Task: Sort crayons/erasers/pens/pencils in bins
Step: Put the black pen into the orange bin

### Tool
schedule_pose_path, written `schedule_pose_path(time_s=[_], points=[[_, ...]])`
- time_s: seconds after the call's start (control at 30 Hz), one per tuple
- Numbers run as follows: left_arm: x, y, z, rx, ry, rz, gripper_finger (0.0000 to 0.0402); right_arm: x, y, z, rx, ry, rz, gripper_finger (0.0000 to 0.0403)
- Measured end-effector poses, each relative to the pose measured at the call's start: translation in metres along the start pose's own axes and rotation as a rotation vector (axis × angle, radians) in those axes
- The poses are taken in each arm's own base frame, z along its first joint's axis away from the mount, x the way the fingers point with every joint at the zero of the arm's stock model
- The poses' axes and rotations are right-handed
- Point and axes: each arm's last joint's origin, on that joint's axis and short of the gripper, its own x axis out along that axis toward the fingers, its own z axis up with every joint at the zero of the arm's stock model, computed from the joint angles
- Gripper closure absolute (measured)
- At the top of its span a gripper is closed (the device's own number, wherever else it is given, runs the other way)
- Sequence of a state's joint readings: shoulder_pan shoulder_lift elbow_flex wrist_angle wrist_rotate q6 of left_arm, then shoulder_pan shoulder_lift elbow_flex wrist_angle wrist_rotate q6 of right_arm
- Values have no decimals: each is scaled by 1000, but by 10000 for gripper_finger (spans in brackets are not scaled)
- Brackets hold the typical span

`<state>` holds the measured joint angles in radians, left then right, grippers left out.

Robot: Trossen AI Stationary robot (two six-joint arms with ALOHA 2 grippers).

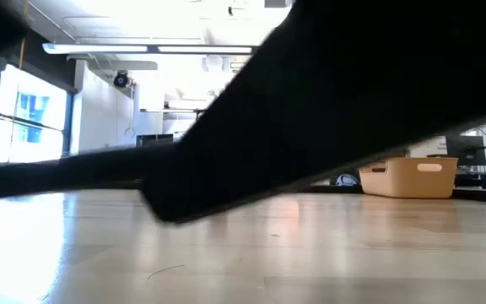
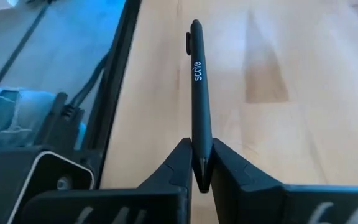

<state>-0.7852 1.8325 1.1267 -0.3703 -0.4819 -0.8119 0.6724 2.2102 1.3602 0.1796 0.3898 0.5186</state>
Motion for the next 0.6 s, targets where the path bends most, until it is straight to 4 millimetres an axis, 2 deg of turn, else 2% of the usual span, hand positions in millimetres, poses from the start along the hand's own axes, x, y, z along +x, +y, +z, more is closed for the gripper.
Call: schedule_pose_path(time_s=[0.1,0.23,0.47,0.6], points=[[-14,2,6,19,-54,15,295,-7,-1,4,-7,8,-32,385],[-26,7,4,18,-105,24,298,-16,-2,11,-13,21,-63,386],[-27,22,-17,-53,-190,-23,327,-40,-6,21,-25,79,-153,386],[-24,32,-27,-94,-276,-90,352,-64,-9,28,3,140,-215,386]])
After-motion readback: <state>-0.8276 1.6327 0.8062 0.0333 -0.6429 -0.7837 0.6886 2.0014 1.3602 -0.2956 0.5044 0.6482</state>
